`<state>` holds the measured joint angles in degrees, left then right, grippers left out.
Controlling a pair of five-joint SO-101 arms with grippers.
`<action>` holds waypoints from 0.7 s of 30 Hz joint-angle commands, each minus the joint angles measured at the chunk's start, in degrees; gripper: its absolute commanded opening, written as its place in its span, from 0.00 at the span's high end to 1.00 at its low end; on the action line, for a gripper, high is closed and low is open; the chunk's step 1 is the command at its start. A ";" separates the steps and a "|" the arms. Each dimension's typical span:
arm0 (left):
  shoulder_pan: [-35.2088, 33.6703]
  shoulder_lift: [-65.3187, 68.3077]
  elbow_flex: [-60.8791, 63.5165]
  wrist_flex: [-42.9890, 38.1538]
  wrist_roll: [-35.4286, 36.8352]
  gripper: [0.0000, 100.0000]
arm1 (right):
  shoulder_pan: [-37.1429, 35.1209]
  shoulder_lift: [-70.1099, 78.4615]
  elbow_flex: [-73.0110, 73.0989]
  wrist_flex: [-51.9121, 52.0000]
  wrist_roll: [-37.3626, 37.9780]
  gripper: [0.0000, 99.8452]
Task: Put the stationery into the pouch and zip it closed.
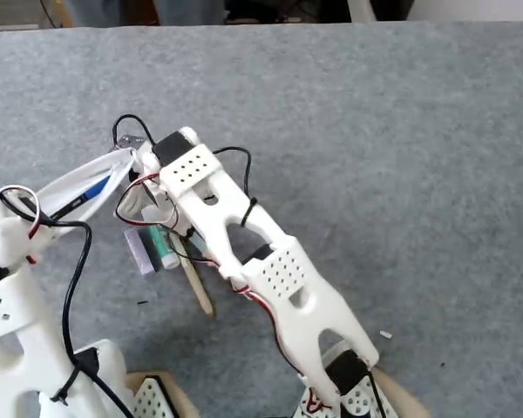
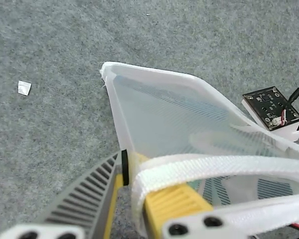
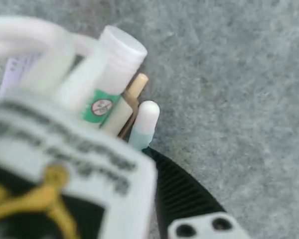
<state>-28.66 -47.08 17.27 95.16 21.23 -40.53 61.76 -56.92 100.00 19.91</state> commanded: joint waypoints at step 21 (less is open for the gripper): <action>0.04 -0.26 -1.71 0.26 -0.44 0.97 | 6.95 -14.20 -6.46 0.88 0.70 0.99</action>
<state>-28.57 -46.99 17.27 95.16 21.32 -35.69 53.93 -61.14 100.26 20.26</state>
